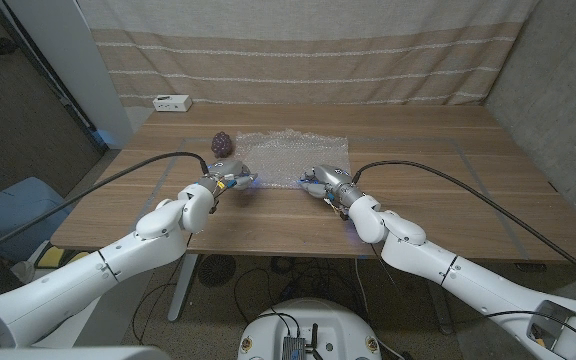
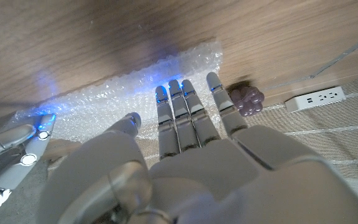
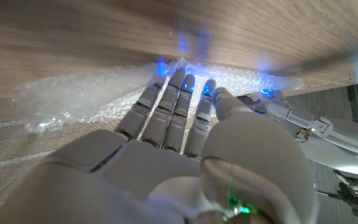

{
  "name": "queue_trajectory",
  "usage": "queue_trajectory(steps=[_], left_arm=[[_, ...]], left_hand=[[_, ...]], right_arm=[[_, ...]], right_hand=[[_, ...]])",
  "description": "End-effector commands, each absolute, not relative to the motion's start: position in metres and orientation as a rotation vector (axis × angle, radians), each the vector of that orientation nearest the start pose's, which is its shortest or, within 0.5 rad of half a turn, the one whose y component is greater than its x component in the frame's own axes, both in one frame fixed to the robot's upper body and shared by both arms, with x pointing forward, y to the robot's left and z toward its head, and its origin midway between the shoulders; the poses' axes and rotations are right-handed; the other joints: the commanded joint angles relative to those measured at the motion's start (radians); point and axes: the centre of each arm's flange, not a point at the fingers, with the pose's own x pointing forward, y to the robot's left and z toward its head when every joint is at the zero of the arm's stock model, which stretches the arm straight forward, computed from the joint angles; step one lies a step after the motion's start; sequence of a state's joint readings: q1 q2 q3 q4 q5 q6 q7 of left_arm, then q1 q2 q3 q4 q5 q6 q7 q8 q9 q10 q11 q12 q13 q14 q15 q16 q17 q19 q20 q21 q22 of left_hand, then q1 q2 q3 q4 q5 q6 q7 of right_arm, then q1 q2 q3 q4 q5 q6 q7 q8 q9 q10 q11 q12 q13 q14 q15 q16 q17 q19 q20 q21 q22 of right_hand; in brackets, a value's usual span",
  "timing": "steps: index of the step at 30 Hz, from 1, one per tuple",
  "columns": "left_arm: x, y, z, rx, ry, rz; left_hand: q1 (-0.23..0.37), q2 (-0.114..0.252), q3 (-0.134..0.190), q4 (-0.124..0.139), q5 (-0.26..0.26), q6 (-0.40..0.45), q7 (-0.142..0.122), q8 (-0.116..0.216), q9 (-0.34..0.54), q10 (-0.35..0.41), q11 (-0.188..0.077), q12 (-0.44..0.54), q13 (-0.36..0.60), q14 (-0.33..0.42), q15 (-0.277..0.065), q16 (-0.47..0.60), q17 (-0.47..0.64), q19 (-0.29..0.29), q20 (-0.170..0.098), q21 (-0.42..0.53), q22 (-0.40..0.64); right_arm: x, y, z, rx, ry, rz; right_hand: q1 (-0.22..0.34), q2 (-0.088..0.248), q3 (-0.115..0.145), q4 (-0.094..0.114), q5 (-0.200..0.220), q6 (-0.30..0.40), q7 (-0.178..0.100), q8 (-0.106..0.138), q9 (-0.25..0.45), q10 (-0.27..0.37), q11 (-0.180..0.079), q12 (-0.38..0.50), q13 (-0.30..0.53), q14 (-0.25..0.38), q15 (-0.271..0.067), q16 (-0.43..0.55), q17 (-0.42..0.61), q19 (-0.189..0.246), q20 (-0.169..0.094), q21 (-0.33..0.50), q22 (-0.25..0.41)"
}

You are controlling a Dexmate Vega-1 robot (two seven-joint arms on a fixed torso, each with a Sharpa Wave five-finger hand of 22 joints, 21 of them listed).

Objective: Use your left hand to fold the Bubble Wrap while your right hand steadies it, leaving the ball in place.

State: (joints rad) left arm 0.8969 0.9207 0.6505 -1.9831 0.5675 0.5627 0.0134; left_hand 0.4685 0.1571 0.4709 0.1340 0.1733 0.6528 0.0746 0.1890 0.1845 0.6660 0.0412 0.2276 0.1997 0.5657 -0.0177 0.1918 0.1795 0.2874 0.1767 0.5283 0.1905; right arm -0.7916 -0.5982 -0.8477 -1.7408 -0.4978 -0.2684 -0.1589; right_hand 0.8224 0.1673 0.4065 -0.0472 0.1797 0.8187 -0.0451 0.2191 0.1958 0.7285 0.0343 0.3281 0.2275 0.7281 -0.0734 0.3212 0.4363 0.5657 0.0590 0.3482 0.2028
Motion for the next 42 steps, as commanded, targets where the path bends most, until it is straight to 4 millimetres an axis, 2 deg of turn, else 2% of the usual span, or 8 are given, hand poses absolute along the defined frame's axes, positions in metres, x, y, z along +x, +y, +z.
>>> queue_trajectory(steps=[1, 10, 16, 24, 29, 36, 39, 42], left_arm=[[0.572, 0.244, -0.026, 1.598, -0.411, 0.161], [0.550, 0.239, -0.016, 1.536, -0.573, 0.236], [0.528, 0.236, -0.007, 1.512, -0.667, 0.318], [0.520, 0.241, -0.013, 1.530, -0.628, 0.312], [0.521, 0.249, -0.019, 1.557, -0.566, 0.320], [0.530, 0.259, -0.025, 1.589, -0.469, 0.305], [0.535, 0.264, -0.028, 1.568, -0.451, 0.285], [0.541, 0.267, -0.029, 1.566, -0.439, 0.259]], left_hand=[[-0.022, -0.002, -0.002, 0.012, -0.003, 0.018, -0.004, 0.007, 0.000, 0.000, 0.002, -0.008, 0.002, -0.010, 0.004, -0.002, 0.003, -0.010, 0.003, -0.005, -0.001], [-0.064, -0.001, -0.005, 0.022, 0.000, 0.006, -0.016, -0.002, -0.002, -0.046, 0.000, -0.027, 0.001, -0.062, 0.005, -0.014, 0.001, -0.038, 0.010, -0.024, -0.002], [-0.062, -0.001, 0.013, -0.001, 0.006, 0.027, -0.037, 0.007, -0.001, -0.056, -0.004, -0.025, 0.001, -0.069, 0.009, -0.010, -0.003, -0.046, 0.024, -0.033, -0.002], [-0.068, 0.002, 0.090, -0.059, 0.016, 0.213, 0.002, 0.041, 0.005, 0.102, 0.006, 0.029, 0.008, 0.095, -0.013, 0.028, -0.003, 0.085, 0.023, -0.004, 0.000], [-0.028, 0.032, 0.175, -0.108, 0.043, 0.243, 0.011, 0.038, 0.009, 0.131, 0.005, 0.035, 0.018, 0.137, -0.015, 0.020, -0.006, 0.124, 0.022, 0.005, 0.000], [-0.028, 0.023, 0.232, -0.124, 0.056, 0.201, 0.020, 0.010, 0.009, 0.087, 0.013, 0.006, 0.014, 0.102, 0.002, -0.006, -0.006, 0.151, 0.016, 0.007, -0.005], [-0.041, 0.018, 0.240, -0.120, 0.055, 0.166, 0.018, -0.004, 0.009, 0.066, 0.015, -0.006, 0.013, 0.082, 0.008, -0.011, -0.004, 0.147, 0.009, 0.001, -0.007], [-0.121, -0.036, 0.192, -0.088, 0.028, 0.135, 0.013, -0.007, 0.008, 0.036, 0.014, -0.020, 0.011, 0.043, 0.010, -0.010, 0.003, 0.125, 0.011, -0.021, -0.009]], right_arm=[[0.594, -0.092, -0.076, -1.306, -0.642, 0.152], [0.575, -0.094, -0.065, -1.237, -0.781, 0.077], [0.558, -0.087, -0.060, -1.203, -0.906, 0.018], [0.550, -0.072, -0.056, -1.220, -0.939, 0.144], [0.555, -0.061, -0.063, -1.250, -0.915, 0.242], [0.565, -0.050, -0.071, -1.284, -0.866, 0.330], [0.568, -0.046, -0.072, -1.295, -0.847, 0.347], [0.573, -0.042, -0.072, -1.320, -0.813, 0.363]], right_hand=[[-0.006, -0.002, 0.007, -0.002, 0.005, 0.015, 0.005, 0.010, -0.002, 0.003, 0.003, -0.002, 0.002, 0.003, -0.012, 0.000, 0.003, 0.001, 0.003, 0.005, 0.003], [0.000, -0.002, 0.015, -0.013, 0.007, -0.008, -0.001, -0.003, -0.002, -0.008, -0.004, -0.011, 0.000, -0.013, -0.018, -0.008, 0.003, -0.008, 0.001, 0.004, 0.002], [0.018, 0.004, 0.029, -0.035, 0.010, -0.048, -0.027, -0.021, -0.002, -0.035, -0.029, -0.029, -0.002, -0.053, -0.038, -0.018, 0.011, -0.026, -0.012, 0.000, 0.001], [0.067, 0.045, 0.072, -0.060, 0.018, -0.091, -0.038, -0.030, 0.000, -0.074, -0.063, -0.054, -0.001, -0.105, -0.063, -0.025, 0.030, -0.049, -0.035, -0.002, 0.001], [0.104, 0.060, 0.129, -0.041, 0.026, -0.101, -0.051, -0.028, 0.003, -0.083, -0.074, -0.062, 0.003, -0.112, -0.082, -0.019, 0.043, -0.058, -0.050, 0.001, 0.002], [0.138, 0.049, 0.191, -0.005, 0.025, -0.153, -0.061, -0.037, 0.007, -0.146, -0.082, -0.097, 0.008, -0.183, -0.086, -0.041, 0.053, -0.073, -0.067, 0.011, 0.007], [0.140, 0.046, 0.195, 0.004, 0.022, -0.182, -0.062, -0.042, 0.007, -0.156, -0.082, -0.103, 0.009, -0.200, -0.080, -0.044, 0.058, -0.082, -0.065, 0.012, 0.007], [0.145, 0.034, 0.195, 0.002, 0.015, -0.253, -0.074, -0.052, 0.007, -0.198, -0.090, -0.121, 0.009, -0.241, -0.083, -0.059, 0.057, -0.106, -0.064, 0.010, 0.006]])
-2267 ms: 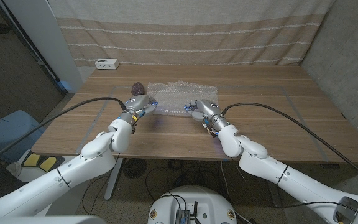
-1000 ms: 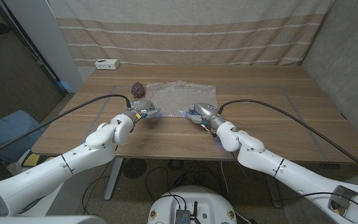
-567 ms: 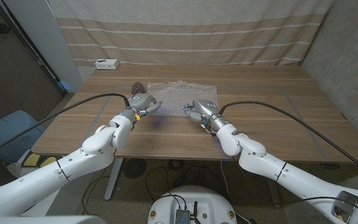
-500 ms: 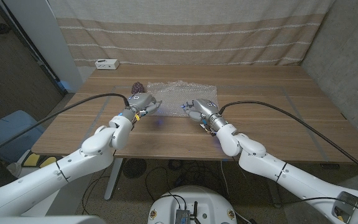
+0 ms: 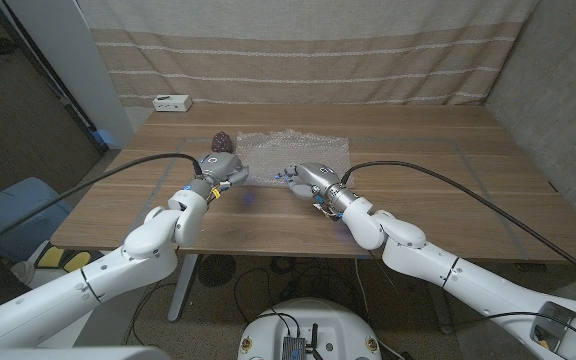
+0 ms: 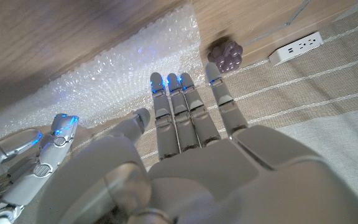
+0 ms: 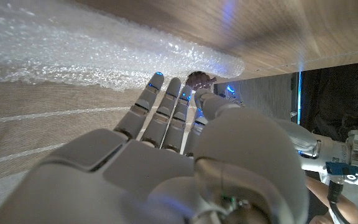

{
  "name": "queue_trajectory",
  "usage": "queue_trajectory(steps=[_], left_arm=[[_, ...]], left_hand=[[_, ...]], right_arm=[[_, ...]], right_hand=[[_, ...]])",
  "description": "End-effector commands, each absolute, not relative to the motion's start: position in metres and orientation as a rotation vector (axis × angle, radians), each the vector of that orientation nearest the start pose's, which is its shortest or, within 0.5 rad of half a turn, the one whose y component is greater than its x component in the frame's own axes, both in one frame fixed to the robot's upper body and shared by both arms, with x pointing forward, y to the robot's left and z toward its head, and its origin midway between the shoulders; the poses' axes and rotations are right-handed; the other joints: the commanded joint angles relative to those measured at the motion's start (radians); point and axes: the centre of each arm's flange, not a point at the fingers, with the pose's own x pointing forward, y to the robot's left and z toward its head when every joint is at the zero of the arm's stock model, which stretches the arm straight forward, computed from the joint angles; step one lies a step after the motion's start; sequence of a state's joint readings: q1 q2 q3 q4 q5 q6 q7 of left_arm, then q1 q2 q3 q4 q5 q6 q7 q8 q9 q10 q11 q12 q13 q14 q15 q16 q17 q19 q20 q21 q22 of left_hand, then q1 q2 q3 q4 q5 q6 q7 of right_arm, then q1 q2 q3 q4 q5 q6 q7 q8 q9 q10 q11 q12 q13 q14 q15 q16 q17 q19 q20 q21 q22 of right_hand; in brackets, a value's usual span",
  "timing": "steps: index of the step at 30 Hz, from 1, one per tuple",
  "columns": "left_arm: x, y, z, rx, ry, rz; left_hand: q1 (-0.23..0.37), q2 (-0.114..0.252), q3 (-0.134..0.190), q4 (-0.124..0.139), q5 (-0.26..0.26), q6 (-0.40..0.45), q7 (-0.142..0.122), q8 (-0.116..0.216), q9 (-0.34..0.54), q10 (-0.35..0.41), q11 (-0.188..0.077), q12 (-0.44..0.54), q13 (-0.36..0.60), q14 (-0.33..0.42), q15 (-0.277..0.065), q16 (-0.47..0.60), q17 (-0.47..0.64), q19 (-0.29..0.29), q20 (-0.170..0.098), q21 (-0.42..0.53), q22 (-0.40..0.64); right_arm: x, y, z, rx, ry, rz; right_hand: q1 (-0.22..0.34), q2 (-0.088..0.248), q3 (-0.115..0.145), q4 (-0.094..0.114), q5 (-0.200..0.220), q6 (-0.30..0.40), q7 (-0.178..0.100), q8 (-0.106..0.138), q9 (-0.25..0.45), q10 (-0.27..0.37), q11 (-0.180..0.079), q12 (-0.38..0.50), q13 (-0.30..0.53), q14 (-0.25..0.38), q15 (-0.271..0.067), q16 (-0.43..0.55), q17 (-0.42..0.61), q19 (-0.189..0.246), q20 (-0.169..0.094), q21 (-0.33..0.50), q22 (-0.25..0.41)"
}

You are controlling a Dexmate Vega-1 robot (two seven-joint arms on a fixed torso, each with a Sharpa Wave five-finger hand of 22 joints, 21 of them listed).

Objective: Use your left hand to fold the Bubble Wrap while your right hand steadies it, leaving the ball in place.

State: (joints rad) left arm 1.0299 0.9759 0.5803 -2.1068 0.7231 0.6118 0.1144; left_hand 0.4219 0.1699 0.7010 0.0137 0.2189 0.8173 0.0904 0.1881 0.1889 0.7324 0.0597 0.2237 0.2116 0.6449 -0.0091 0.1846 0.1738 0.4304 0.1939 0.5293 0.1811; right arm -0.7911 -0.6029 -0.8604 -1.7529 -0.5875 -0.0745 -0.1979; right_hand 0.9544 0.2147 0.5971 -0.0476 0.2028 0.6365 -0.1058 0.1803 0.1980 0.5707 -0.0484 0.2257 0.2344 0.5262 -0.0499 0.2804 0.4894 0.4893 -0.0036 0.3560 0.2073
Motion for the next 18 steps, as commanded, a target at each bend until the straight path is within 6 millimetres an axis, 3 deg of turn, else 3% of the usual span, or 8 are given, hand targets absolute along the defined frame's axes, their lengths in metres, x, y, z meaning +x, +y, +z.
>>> queue_trajectory(steps=[1, 4, 8, 11, 15, 18], left_arm=[[0.543, 0.268, -0.030, 1.558, -0.442, 0.247], [0.549, 0.271, -0.031, 1.536, -0.422, 0.228], [0.555, 0.271, -0.032, 1.530, -0.404, 0.197], [0.559, 0.271, -0.033, 1.518, -0.407, 0.167], [0.563, 0.270, -0.032, 1.524, -0.401, 0.148], [0.564, 0.269, -0.031, 1.543, -0.395, 0.145]], left_hand=[[-0.113, -0.069, -0.061, 0.049, -0.030, -0.055, -0.007, -0.011, 0.002, -0.044, -0.001, -0.020, -0.002, -0.053, 0.002, -0.002, 0.010, -0.024, -0.006, -0.031, 0.000], [-0.204, -0.119, -0.114, 0.082, -0.050, -0.141, -0.012, -0.021, -0.002, -0.092, -0.003, -0.031, -0.006, -0.104, 0.012, -0.005, 0.009, -0.050, -0.002, -0.063, -0.002], [-0.254, -0.141, -0.139, 0.096, -0.046, -0.220, -0.015, -0.020, -0.005, -0.151, 0.001, -0.038, -0.009, -0.164, 0.023, -0.010, 0.007, -0.063, 0.005, -0.088, -0.003], [-0.284, -0.150, -0.154, 0.107, -0.042, -0.221, -0.014, -0.008, -0.006, -0.128, 0.007, -0.023, -0.010, -0.114, 0.024, 0.014, 0.007, -0.047, 0.003, -0.093, -0.003], [-0.326, -0.154, -0.173, 0.123, -0.037, -0.192, 0.001, 0.006, -0.005, -0.086, 0.025, -0.006, -0.011, -0.057, 0.028, 0.030, 0.007, -0.034, -0.018, -0.101, -0.002], [-0.351, -0.155, -0.185, 0.133, -0.034, -0.154, 0.012, 0.017, -0.005, -0.066, 0.022, 0.000, -0.011, -0.032, 0.030, 0.034, 0.008, -0.033, -0.020, -0.109, -0.002]], right_arm=[[0.574, -0.041, -0.072, -1.324, -0.802, 0.370], [0.580, -0.038, -0.071, -1.328, -0.783, 0.369], [0.583, -0.037, -0.068, -1.335, -0.776, 0.358], [0.588, -0.038, -0.067, -1.357, -0.744, 0.358], [0.596, -0.039, -0.071, -1.389, -0.677, 0.374], [0.601, -0.041, -0.076, -1.419, -0.638, 0.387]], right_hand=[[0.015, -0.014, 0.005, 0.001, -0.010, -0.101, -0.017, -0.012, 0.004, -0.065, -0.010, -0.028, 0.002, -0.064, -0.101, -0.028, 0.002, -0.041, 0.000, 0.000, 0.001], [0.022, -0.014, 0.006, -0.003, -0.013, -0.159, -0.013, -0.013, 0.004, -0.113, -0.018, -0.040, 0.001, -0.109, -0.091, -0.045, -0.002, -0.065, -0.002, -0.004, -0.002], [0.014, -0.029, -0.012, -0.002, -0.019, -0.196, -0.004, -0.007, 0.004, -0.163, -0.009, -0.046, 0.000, -0.154, -0.080, -0.060, -0.006, -0.086, 0.003, -0.010, -0.005], [0.009, -0.032, -0.019, -0.001, -0.021, -0.199, -0.003, -0.006, 0.004, -0.163, -0.008, -0.044, 0.000, -0.154, -0.078, -0.058, -0.005, -0.087, 0.004, -0.010, -0.006], [0.005, -0.025, -0.025, 0.004, -0.022, -0.199, -0.001, -0.002, 0.004, -0.155, -0.004, -0.037, 0.000, -0.147, -0.075, -0.052, -0.004, -0.088, 0.006, -0.009, -0.007], [-0.003, -0.023, -0.026, 0.013, -0.021, -0.198, 0.004, 0.001, 0.004, -0.154, 0.002, -0.035, -0.001, -0.146, -0.069, -0.053, -0.007, -0.088, 0.009, -0.009, -0.007]])
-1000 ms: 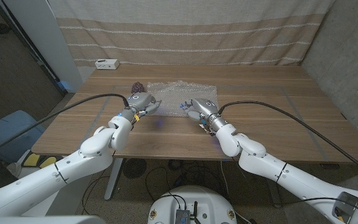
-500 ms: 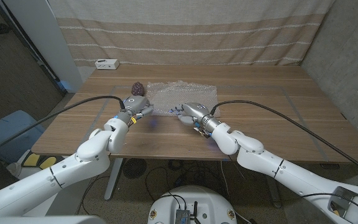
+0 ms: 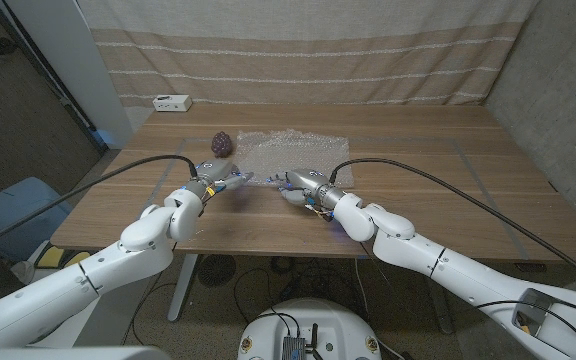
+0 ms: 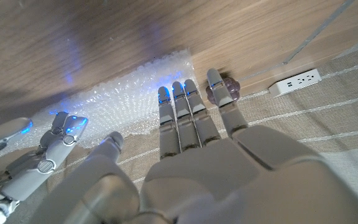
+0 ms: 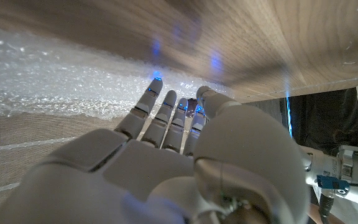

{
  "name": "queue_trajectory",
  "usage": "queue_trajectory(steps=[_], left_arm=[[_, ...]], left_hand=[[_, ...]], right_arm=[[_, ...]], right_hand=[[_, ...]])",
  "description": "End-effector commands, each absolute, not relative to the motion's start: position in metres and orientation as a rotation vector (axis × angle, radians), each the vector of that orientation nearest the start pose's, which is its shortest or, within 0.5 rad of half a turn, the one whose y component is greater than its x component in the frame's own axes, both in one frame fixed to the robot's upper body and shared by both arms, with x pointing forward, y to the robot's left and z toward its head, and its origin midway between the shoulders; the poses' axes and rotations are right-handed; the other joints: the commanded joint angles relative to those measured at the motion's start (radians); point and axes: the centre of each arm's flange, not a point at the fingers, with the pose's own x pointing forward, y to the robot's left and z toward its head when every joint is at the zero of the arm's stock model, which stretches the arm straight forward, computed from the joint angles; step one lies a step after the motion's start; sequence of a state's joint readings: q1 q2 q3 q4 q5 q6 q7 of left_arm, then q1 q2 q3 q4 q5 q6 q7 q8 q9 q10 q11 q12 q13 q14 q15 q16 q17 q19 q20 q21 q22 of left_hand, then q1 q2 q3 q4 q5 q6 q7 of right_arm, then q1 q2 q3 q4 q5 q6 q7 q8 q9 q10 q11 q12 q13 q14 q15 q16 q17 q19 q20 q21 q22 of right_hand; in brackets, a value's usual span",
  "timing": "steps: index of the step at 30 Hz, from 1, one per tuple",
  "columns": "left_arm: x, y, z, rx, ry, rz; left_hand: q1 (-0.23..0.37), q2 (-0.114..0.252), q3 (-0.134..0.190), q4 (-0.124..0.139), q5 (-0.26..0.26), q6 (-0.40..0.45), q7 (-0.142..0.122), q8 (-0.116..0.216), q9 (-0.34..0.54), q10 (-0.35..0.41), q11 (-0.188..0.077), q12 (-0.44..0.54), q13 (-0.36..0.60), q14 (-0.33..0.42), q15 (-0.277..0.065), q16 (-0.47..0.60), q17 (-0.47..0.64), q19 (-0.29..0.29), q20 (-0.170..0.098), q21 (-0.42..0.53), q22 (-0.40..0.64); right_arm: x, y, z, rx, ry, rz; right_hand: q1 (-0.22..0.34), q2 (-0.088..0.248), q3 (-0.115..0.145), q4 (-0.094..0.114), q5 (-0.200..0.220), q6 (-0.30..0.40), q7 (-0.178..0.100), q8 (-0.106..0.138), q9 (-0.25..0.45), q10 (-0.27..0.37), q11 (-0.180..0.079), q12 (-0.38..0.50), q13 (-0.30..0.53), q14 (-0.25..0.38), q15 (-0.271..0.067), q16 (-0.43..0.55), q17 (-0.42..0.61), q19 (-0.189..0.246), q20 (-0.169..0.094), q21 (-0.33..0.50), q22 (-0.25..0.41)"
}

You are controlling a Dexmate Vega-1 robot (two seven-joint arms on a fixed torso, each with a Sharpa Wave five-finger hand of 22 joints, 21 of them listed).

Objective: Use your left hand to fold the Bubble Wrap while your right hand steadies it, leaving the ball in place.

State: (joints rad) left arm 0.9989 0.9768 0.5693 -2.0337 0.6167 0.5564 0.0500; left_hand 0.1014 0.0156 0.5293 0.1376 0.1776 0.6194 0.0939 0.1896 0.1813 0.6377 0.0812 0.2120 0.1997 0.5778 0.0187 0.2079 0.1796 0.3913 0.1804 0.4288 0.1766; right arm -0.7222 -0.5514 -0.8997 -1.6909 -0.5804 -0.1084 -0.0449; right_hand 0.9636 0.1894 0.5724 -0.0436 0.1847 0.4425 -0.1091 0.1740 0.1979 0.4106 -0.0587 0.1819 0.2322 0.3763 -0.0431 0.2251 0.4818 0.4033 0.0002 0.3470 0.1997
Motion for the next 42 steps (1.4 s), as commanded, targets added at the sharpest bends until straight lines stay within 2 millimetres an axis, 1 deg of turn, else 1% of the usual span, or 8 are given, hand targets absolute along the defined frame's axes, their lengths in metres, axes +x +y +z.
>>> queue_trajectory(steps=[1, 7, 17, 21, 25, 29, 36, 42], left_arm=[[0.565, 0.268, -0.031, 1.550, -0.393, 0.147], [0.567, 0.264, -0.031, 1.597, -0.366, 0.145], [0.561, 0.257, -0.025, 1.666, -0.451, 0.224], [0.554, 0.253, -0.023, 1.665, -0.539, 0.302], [0.548, 0.254, -0.022, 1.613, -0.617, 0.346], [0.544, 0.252, -0.021, 1.631, -0.644, 0.382], [0.542, 0.239, -0.021, 1.738, -0.660, 0.438], [0.545, 0.226, -0.018, 1.823, -0.676, 0.462]], left_hand=[[-0.038, -0.001, -0.017, 0.012, 0.008, 0.050, 0.010, 0.017, 0.003, 0.039, 0.000, 0.014, 0.000, 0.041, 0.001, 0.011, 0.002, 0.008, -0.005, -0.010, 0.003], [-0.078, 0.001, -0.039, 0.025, 0.015, 0.111, 0.027, 0.029, 0.002, 0.080, -0.005, 0.023, -0.001, 0.059, -0.009, 0.008, 0.002, -0.019, -0.013, -0.034, 0.004], [-0.085, 0.008, -0.053, 0.019, 0.018, 0.126, 0.014, 0.019, 0.002, 0.097, -0.015, 0.020, -0.002, 0.000, -0.026, -0.020, 0.000, -0.044, -0.014, -0.060, 0.006], [0.039, 0.017, 0.003, -0.088, 0.013, 0.085, -0.036, 0.005, 0.002, 0.060, -0.048, 0.001, -0.001, -0.007, -0.036, -0.020, -0.004, -0.041, -0.015, -0.082, 0.007], [0.146, 0.015, 0.047, -0.189, 0.003, 0.037, -0.066, -0.005, 0.004, 0.017, -0.076, -0.012, 0.002, -0.022, -0.054, -0.023, -0.005, -0.035, -0.005, -0.095, 0.009], [0.203, -0.014, 0.054, -0.259, -0.003, -0.074, -0.098, -0.020, 0.006, -0.065, -0.092, -0.025, 0.006, -0.089, -0.060, -0.032, -0.005, -0.033, 0.002, -0.107, 0.012], [0.260, -0.047, 0.036, -0.302, -0.004, -0.285, -0.135, -0.019, 0.007, -0.213, -0.114, -0.025, 0.013, -0.208, -0.066, -0.032, -0.003, -0.069, -0.011, -0.144, 0.014], [0.315, -0.050, 0.042, -0.316, 0.004, -0.328, -0.149, -0.014, 0.006, -0.241, -0.135, -0.021, 0.012, -0.245, -0.073, -0.034, -0.003, -0.074, -0.034, -0.154, 0.012]], right_arm=[[0.602, -0.041, -0.078, -1.431, -0.630, 0.387], [0.604, -0.045, -0.082, -1.464, -0.580, 0.411], [0.595, -0.058, -0.072, -1.369, -0.626, 0.384], [0.587, -0.070, -0.064, -1.245, -0.699, 0.348], [0.582, -0.081, -0.058, -1.136, -0.761, 0.285], [0.581, -0.092, -0.053, -1.050, -0.798, 0.231], [0.580, -0.111, -0.049, -0.915, -0.839, 0.152], [0.581, -0.126, -0.043, -0.874, -0.844, 0.045]], right_hand=[[-0.016, 0.002, -0.001, 0.011, -0.003, -0.001, 0.014, 0.010, 0.004, 0.005, 0.014, 0.009, 0.001, 0.004, -0.074, 0.001, -0.001, -0.003, 0.007, 0.000, 0.000], [-0.058, -0.020, -0.024, 0.035, -0.008, 0.047, 0.036, 0.029, 0.003, 0.011, 0.033, 0.017, 0.000, -0.001, -0.053, -0.008, -0.018, -0.019, 0.017, -0.005, -0.003], [-0.074, -0.037, -0.032, 0.030, -0.008, 0.044, 0.036, 0.024, 0.002, 0.030, 0.041, 0.025, -0.002, 0.016, -0.040, -0.011, -0.039, -0.017, 0.029, -0.004, -0.005], [-0.101, -0.057, -0.054, 0.033, -0.013, 0.031, 0.039, 0.019, 0.001, 0.034, 0.048, 0.027, -0.003, 0.031, -0.035, -0.008, -0.049, 0.003, 0.038, 0.003, -0.006], [-0.177, -0.077, -0.103, 0.066, -0.016, 0.038, 0.043, 0.022, 0.001, 0.034, 0.063, 0.028, -0.005, 0.037, -0.025, -0.006, -0.058, 0.005, 0.049, 0.004, -0.007], [-0.251, -0.090, -0.148, 0.098, -0.014, 0.038, 0.051, 0.023, 0.002, 0.026, 0.073, 0.025, -0.007, 0.026, -0.011, -0.009, -0.065, -0.003, 0.060, -0.002, -0.008], [-0.373, -0.116, -0.220, 0.145, -0.006, 0.018, 0.056, 0.018, 0.003, -0.018, 0.089, 0.012, -0.009, -0.010, 0.010, -0.019, -0.080, -0.031, 0.074, -0.018, -0.009], [-0.375, -0.079, -0.213, 0.136, 0.001, 0.012, 0.050, 0.018, 0.001, -0.058, 0.083, 0.004, -0.011, -0.051, 0.005, -0.028, -0.086, -0.059, 0.065, -0.034, -0.010]])
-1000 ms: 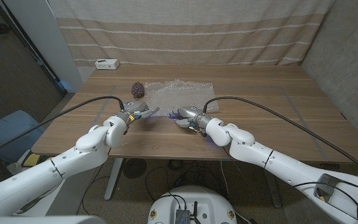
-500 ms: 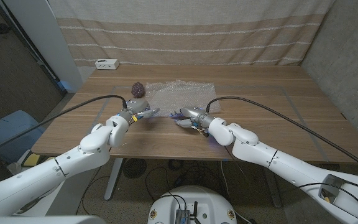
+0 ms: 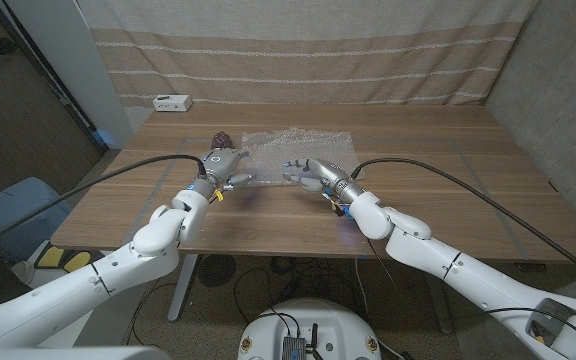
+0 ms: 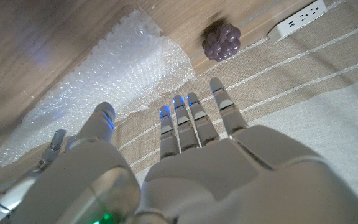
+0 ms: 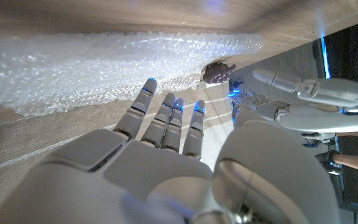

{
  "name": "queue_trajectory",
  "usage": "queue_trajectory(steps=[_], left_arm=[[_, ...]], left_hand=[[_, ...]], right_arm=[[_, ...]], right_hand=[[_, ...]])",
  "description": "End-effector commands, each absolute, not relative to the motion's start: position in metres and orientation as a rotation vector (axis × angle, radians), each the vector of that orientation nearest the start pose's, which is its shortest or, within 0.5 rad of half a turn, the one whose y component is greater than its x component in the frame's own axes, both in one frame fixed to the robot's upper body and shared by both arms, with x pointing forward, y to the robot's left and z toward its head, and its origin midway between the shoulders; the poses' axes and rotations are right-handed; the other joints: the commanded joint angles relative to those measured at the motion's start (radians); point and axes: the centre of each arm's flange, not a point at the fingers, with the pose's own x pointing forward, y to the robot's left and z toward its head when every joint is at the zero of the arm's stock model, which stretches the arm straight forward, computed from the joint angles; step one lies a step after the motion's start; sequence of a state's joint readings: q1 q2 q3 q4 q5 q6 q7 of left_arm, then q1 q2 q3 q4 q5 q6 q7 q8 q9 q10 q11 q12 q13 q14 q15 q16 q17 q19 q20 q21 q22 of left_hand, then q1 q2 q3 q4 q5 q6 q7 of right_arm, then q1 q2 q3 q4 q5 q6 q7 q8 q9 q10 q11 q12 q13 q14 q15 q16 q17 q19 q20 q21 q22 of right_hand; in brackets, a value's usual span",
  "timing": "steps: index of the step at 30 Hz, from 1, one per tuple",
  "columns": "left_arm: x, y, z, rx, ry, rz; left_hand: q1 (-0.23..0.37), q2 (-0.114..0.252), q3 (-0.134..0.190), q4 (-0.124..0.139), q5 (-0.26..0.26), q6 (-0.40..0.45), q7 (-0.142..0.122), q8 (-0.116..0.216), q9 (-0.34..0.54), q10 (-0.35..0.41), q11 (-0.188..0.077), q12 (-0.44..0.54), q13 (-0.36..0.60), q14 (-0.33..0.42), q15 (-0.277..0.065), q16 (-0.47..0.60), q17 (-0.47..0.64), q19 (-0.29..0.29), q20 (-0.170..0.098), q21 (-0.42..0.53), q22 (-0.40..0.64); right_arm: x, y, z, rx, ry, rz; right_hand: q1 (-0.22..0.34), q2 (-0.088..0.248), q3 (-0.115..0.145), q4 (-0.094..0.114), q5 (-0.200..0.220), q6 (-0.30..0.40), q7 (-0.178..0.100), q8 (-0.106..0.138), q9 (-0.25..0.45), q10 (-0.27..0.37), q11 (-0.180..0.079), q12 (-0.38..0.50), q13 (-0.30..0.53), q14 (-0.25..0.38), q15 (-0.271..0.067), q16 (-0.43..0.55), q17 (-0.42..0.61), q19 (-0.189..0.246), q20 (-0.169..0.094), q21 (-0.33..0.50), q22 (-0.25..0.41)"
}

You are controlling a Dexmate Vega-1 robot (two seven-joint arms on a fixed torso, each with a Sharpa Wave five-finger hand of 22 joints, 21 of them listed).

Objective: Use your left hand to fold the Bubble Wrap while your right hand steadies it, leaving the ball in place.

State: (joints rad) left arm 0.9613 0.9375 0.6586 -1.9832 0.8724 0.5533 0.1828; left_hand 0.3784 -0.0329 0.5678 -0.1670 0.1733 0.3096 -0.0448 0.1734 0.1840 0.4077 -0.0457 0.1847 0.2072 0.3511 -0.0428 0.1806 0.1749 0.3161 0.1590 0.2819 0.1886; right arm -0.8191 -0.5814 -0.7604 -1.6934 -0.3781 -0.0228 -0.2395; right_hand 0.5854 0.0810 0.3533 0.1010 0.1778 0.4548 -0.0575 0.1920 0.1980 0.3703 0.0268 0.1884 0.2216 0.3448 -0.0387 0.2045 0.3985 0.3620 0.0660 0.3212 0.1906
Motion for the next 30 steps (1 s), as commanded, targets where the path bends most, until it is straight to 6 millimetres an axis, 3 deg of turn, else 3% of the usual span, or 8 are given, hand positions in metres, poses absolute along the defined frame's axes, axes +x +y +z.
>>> queue_trajectory(steps=[1, 22, 24, 30], left_arm=[[0.548, 0.224, -0.015, 1.825, -0.670, 0.445], [0.580, 0.204, 0.003, 1.832, -0.591, 0.239], [0.582, 0.202, 0.003, 1.840, -0.581, 0.224], [0.585, 0.199, 0.001, 1.854, -0.576, 0.199]], left_hand=[[0.053, -0.005, 0.004, -0.013, 0.010, -0.028, -0.015, 0.003, 0.003, -0.023, -0.008, 0.005, 0.004, -0.031, -0.010, -0.007, 0.001, 0.004, -0.012, -0.009, 0.000], [0.075, -0.031, -0.022, 0.001, 0.009, -0.091, -0.014, -0.001, 0.001, -0.083, 0.006, 0.002, 0.002, -0.077, 0.014, -0.006, 0.001, -0.006, 0.002, -0.025, -0.001], [0.078, -0.034, -0.027, 0.003, 0.010, -0.097, -0.013, 0.001, 0.001, -0.092, -0.013, 0.003, 0.002, -0.082, 0.017, -0.005, 0.001, -0.010, 0.004, -0.029, -0.001], [0.077, -0.039, -0.033, 0.005, 0.010, -0.104, -0.014, 0.002, 0.001, -0.099, -0.017, 0.004, 0.001, -0.087, 0.023, -0.004, 0.001, -0.013, 0.005, -0.032, -0.001]], right_arm=[[0.582, -0.130, -0.040, -0.885, -0.832, 0.021], [0.630, -0.147, -0.029, -1.131, -0.706, -0.120], [0.635, -0.145, -0.029, -1.166, -0.695, -0.122], [0.648, -0.140, -0.033, -1.237, -0.651, -0.118]], right_hand=[[0.005, 0.035, 0.009, -0.012, 0.009, 0.000, -0.002, 0.001, 0.001, -0.018, -0.003, -0.001, -0.001, -0.021, -0.001, -0.007, -0.004, -0.023, -0.002, -0.011, -0.001], [0.020, 0.050, 0.021, -0.038, 0.008, 0.006, -0.009, 0.003, -0.001, -0.015, -0.008, 0.006, -0.004, -0.035, -0.004, -0.010, -0.023, -0.035, -0.002, -0.021, -0.004], [0.018, 0.050, 0.020, -0.039, 0.007, 0.007, -0.010, 0.004, -0.001, -0.022, -0.012, 0.004, -0.005, -0.041, -0.007, -0.012, -0.025, -0.040, -0.003, -0.024, -0.004], [-0.005, 0.057, 0.015, -0.033, 0.003, 0.012, -0.029, 0.004, -0.003, -0.034, -0.031, 0.002, -0.010, -0.077, -0.023, -0.020, -0.037, -0.067, -0.011, -0.041, -0.007]])
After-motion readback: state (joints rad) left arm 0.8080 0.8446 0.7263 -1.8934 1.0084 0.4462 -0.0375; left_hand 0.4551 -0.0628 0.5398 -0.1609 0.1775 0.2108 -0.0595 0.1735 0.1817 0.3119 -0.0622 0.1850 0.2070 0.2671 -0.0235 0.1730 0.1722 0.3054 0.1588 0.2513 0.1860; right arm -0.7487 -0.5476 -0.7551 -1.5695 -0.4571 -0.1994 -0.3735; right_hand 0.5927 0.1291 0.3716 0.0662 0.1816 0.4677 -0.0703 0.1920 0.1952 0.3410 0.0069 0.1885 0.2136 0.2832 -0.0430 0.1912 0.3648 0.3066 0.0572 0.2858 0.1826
